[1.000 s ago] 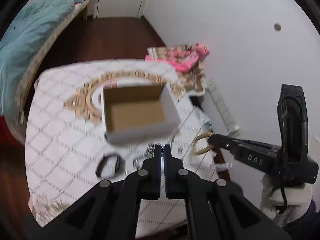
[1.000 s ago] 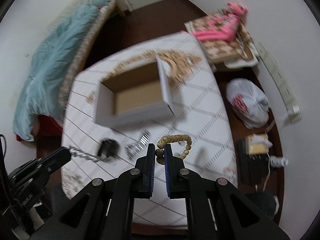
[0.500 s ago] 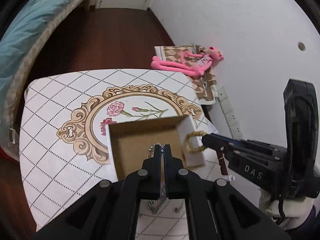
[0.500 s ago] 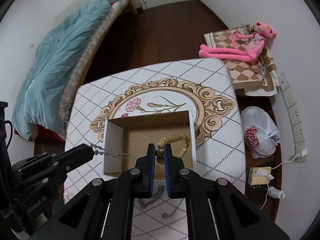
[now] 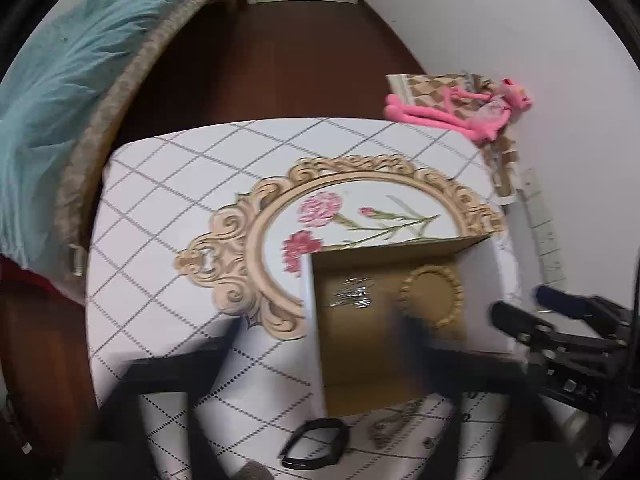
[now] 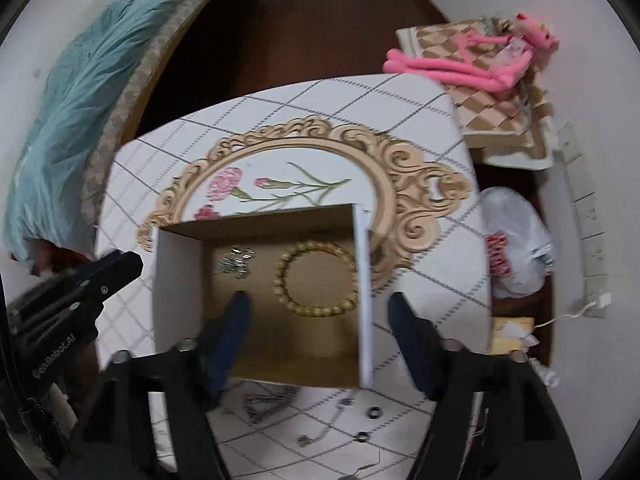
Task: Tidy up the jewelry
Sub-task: 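Carry the bracelet into the box with the right tool while the left tool drops the chain in, then move the left tool to the black watch band and grasp it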
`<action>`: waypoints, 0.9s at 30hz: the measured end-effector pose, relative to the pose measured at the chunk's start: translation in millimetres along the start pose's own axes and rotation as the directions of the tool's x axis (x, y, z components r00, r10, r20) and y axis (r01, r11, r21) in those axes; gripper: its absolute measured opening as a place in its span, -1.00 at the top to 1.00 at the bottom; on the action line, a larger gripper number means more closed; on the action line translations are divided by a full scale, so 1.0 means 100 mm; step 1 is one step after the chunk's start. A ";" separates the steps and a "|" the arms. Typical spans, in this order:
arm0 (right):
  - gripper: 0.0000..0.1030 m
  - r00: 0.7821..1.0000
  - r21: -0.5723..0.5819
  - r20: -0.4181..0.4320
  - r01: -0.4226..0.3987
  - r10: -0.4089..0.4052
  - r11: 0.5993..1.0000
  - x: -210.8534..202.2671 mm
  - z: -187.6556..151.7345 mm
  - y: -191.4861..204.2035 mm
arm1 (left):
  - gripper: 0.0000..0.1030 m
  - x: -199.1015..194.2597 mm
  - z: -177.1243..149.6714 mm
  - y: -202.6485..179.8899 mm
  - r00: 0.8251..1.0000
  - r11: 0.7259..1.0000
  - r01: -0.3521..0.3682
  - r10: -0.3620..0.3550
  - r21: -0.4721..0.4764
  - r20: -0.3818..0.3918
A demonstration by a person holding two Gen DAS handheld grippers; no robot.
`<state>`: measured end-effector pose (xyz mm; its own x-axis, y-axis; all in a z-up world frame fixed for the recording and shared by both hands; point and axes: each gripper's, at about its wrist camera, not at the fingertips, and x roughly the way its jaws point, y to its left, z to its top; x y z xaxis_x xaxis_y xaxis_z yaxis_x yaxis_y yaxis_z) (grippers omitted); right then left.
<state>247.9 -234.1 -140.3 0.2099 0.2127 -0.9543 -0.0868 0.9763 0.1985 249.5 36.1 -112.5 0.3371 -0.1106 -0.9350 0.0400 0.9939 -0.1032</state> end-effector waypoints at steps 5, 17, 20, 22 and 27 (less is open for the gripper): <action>-0.82 0.992 -0.039 0.020 0.128 -0.128 0.991 0.07 -0.19 0.02 | -1.00 0.06 -0.20 0.04 0.997 0.997 -0.072 0.073 -0.006 0.023; -0.83 0.985 -0.014 0.065 0.162 -0.161 0.987 0.07 -0.51 0.04 | -1.00 -0.01 -0.52 0.05 0.987 0.989 -0.143 0.145 -0.030 0.069; -0.83 0.982 -0.018 0.099 0.164 -0.161 0.986 -0.07 -0.57 0.08 | -1.00 -0.14 -0.57 0.06 0.983 0.987 -0.152 0.156 -0.041 0.098; -0.83 0.979 -0.021 0.127 0.164 -0.160 0.986 -0.21 -0.62 0.11 | -1.00 -0.23 -0.60 0.06 0.980 0.987 -0.157 0.161 -0.046 0.118; -0.83 0.967 -0.013 0.203 0.162 -0.156 0.987 -0.56 -0.76 0.18 | -1.00 -0.57 -0.72 0.08 0.970 0.986 -0.154 0.164 -0.068 0.180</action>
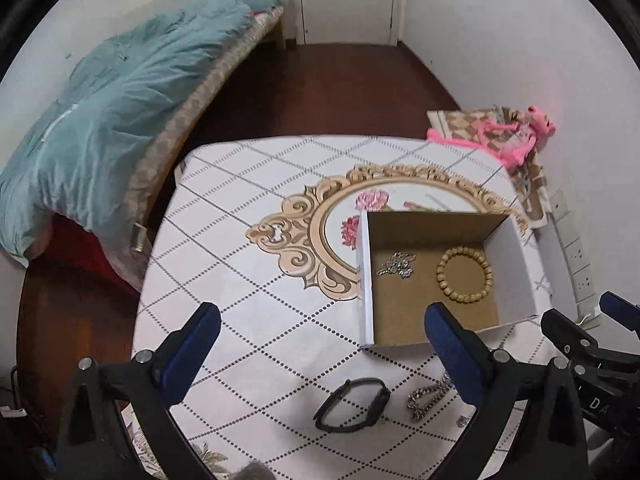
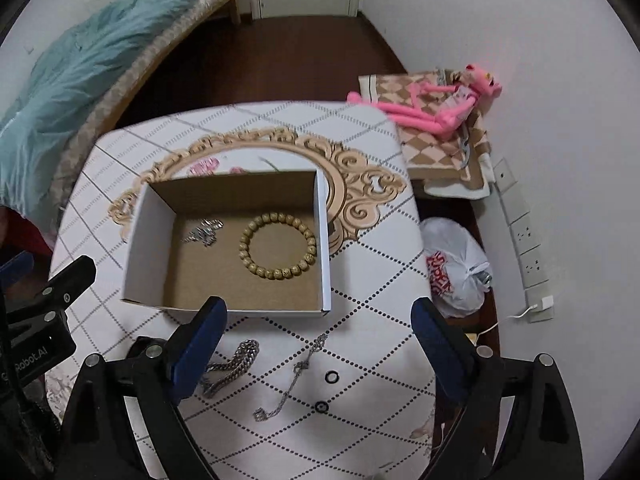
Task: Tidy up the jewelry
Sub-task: 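Move the left tool to the black watch band and grasp it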
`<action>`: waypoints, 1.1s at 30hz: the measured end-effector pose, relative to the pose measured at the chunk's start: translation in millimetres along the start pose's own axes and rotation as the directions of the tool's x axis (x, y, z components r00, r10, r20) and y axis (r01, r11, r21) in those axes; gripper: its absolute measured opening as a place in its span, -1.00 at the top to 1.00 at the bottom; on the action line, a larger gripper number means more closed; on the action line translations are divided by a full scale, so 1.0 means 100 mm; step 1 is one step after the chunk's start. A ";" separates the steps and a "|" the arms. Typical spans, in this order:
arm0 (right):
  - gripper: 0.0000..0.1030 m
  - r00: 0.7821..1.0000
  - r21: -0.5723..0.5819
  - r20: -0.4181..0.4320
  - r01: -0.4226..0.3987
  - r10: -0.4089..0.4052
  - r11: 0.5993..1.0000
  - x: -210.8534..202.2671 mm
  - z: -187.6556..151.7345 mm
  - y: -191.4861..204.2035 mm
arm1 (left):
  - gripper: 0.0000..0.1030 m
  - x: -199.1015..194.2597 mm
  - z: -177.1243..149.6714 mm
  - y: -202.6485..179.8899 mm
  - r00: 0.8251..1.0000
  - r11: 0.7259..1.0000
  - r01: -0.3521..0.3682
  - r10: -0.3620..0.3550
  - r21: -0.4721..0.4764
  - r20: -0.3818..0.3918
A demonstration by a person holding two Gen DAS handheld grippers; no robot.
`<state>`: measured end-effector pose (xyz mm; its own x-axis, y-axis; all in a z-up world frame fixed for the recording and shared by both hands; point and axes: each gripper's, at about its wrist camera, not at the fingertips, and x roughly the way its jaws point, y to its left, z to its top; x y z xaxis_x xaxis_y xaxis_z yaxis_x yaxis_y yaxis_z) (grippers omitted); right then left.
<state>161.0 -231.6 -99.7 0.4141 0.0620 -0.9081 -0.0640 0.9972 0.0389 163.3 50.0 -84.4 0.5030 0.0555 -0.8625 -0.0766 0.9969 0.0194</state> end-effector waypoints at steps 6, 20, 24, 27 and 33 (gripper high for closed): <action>-0.83 0.998 0.021 0.070 -0.007 0.005 1.000 -0.42 -0.11 -0.03 | -1.00 -0.43 -0.09 0.05 0.998 1.000 -0.011 0.011 0.000 0.065; -0.83 0.996 0.113 0.082 -0.039 0.029 0.993 -0.74 -0.48 -0.24 | -1.00 -0.63 -0.45 0.11 0.999 0.999 -0.004 0.006 -0.043 0.046; -0.83 0.999 0.139 -0.011 -0.038 0.040 0.990 -0.30 -0.72 -0.32 | -1.00 -0.32 -0.68 0.07 1.000 0.999 -0.021 0.020 -0.030 -0.017; -0.83 0.993 0.174 -0.079 -0.073 0.088 0.982 0.03 -0.92 -0.34 | -1.00 -0.08 -0.84 0.08 0.997 0.999 -0.034 0.032 -0.022 -0.071; -0.72 0.978 0.218 -0.156 -0.106 0.141 0.970 0.58 -1.27 -0.25 | -1.00 0.39 -1.04 0.23 0.985 0.998 0.009 -0.020 -0.067 -0.174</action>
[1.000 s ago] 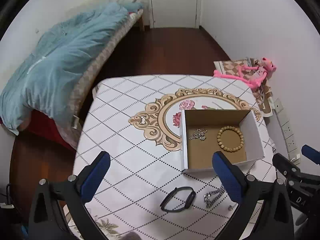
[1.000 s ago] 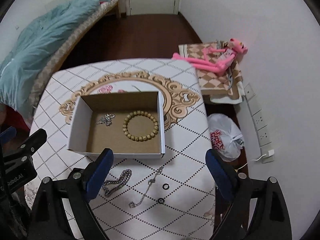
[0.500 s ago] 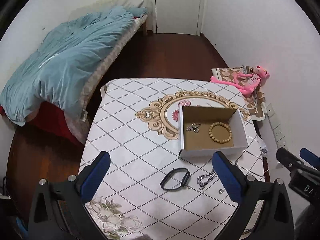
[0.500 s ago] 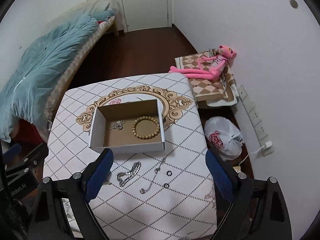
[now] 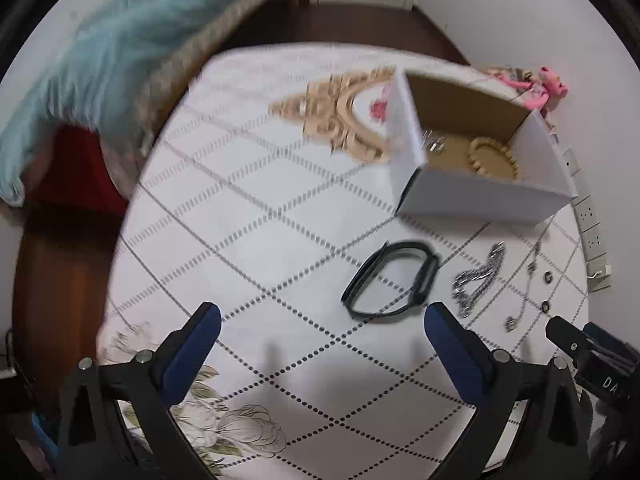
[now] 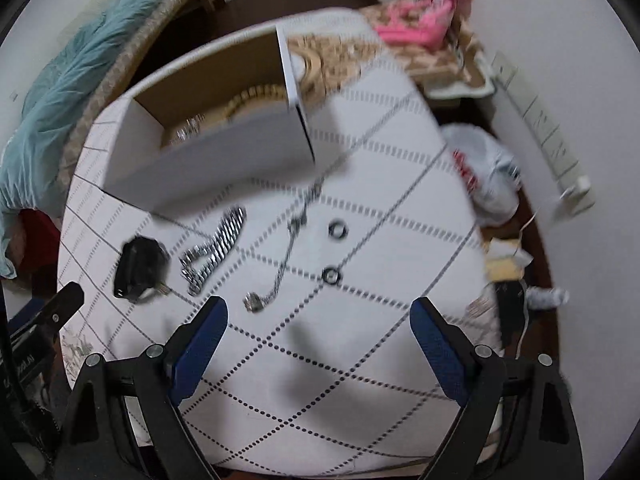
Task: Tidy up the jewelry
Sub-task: 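Move the left tool to the black watch band and grasp it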
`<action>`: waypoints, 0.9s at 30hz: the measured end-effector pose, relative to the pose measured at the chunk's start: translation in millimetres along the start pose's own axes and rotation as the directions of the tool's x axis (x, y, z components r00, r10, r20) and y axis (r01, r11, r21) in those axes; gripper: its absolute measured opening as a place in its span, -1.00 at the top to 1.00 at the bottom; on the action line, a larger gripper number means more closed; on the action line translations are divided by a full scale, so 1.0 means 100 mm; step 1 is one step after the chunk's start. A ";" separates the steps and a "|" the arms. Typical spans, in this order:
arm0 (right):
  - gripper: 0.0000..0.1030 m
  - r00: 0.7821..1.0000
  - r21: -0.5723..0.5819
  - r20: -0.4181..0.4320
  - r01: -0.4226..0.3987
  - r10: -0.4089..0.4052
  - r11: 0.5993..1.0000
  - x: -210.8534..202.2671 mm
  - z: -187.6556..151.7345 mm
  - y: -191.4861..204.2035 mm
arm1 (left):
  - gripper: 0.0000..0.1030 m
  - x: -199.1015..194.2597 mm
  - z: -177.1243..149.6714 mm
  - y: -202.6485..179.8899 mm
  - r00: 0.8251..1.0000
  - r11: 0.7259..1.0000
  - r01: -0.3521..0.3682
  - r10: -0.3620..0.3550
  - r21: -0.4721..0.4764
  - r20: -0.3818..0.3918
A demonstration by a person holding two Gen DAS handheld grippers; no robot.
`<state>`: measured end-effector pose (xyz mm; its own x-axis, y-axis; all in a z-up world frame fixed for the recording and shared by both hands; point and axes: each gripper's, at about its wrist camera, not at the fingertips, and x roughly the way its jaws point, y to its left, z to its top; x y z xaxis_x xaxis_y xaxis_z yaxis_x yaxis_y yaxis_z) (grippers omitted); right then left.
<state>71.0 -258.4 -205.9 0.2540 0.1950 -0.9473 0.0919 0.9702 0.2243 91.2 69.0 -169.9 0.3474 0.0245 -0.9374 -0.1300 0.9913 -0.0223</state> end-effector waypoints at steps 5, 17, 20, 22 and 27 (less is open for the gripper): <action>-0.54 1.000 0.032 -0.008 -0.009 0.009 0.999 0.17 -0.06 -0.03 | -0.86 0.24 0.04 0.03 0.998 0.998 0.057 -0.057 -0.001 -0.030; -0.30 0.995 0.020 0.036 -0.092 0.091 0.996 0.10 0.23 0.11 | 0.89 0.45 0.08 -0.15 0.992 0.990 0.118 -0.114 0.082 -0.055; -0.30 0.994 -0.002 0.047 -0.102 0.102 0.995 0.13 0.33 0.25 | 0.92 0.42 0.05 -0.06 0.993 0.992 0.110 -0.108 0.058 -0.043; -0.30 0.994 -0.017 0.042 -0.100 0.101 0.995 0.18 0.37 0.38 | 0.92 0.41 0.04 0.03 0.994 0.994 0.105 -0.104 0.036 -0.039; -0.30 0.998 -0.076 0.016 -0.063 0.064 0.995 0.40 0.43 0.70 | 0.92 0.39 0.03 0.21 0.997 0.997 0.073 -0.072 0.018 -0.028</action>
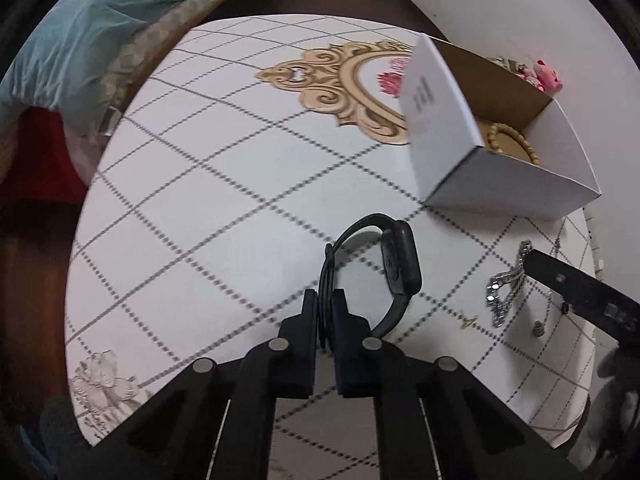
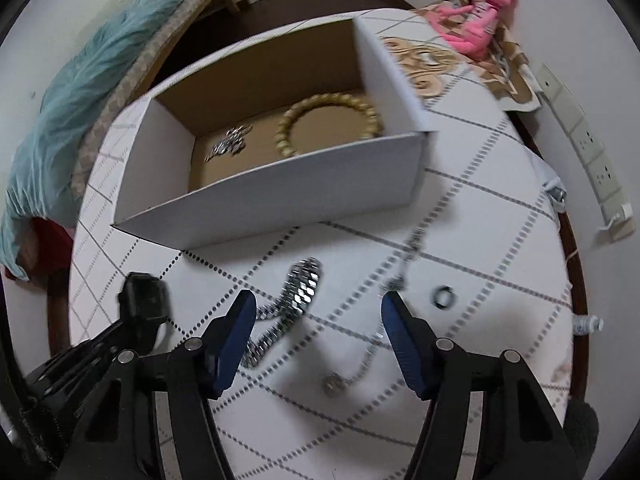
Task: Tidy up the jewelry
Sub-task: 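Move the left tool to the black watch band and grasp it, then grasp the thick silver chain with the right tool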
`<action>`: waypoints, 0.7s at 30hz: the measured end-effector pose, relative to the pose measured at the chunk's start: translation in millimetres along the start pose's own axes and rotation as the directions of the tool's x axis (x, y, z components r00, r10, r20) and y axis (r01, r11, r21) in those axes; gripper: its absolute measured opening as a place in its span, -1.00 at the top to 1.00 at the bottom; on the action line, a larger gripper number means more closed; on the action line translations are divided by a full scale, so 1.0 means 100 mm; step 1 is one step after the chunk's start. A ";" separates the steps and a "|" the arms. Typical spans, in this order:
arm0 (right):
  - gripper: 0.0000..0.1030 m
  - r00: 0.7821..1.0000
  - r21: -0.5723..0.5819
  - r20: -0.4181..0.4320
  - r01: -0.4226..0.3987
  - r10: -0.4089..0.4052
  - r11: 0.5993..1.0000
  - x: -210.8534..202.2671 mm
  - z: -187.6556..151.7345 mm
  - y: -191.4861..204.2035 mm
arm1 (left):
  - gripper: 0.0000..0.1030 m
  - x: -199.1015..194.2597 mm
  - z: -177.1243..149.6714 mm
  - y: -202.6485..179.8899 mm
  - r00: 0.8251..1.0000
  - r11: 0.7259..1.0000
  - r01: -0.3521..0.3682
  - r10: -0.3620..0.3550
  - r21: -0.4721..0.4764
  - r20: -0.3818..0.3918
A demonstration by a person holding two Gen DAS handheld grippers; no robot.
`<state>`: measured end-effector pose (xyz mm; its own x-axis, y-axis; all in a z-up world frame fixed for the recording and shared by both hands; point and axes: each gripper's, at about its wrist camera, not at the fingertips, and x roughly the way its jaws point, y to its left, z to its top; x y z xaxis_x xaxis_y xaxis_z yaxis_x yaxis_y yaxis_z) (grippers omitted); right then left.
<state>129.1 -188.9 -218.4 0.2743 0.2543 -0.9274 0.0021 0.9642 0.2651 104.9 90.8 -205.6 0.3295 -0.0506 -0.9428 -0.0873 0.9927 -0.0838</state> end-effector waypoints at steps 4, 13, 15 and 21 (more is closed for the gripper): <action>-0.20 0.993 -0.100 0.019 0.120 -0.119 0.988 0.12 -0.03 0.24 | 0.92 -0.02 -0.04 0.09 1.000 1.000 -0.021 0.021 -0.002 0.007; 0.81 0.998 -0.039 0.056 0.040 -0.037 0.998 0.02 -0.08 0.00 | 0.92 -0.13 -0.10 0.00 1.000 1.000 0.000 -0.001 0.022 0.020; 0.82 0.997 -0.018 0.073 -0.001 0.002 1.000 -0.13 -0.11 -0.11 | 0.92 -0.21 -0.11 -0.07 0.999 0.999 0.020 -0.021 0.032 0.033; 0.83 0.987 -0.038 0.138 -0.075 0.079 0.996 -0.64 -0.14 -0.17 | 0.92 -0.50 -0.04 -0.29 0.993 0.994 0.090 -0.094 0.059 0.077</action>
<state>97.7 -220.7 -167.1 0.4037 0.3172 -0.8581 -0.0551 0.9447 0.3233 86.8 64.2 -157.2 0.4080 -0.1354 -0.9029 -0.0021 0.9888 -0.1492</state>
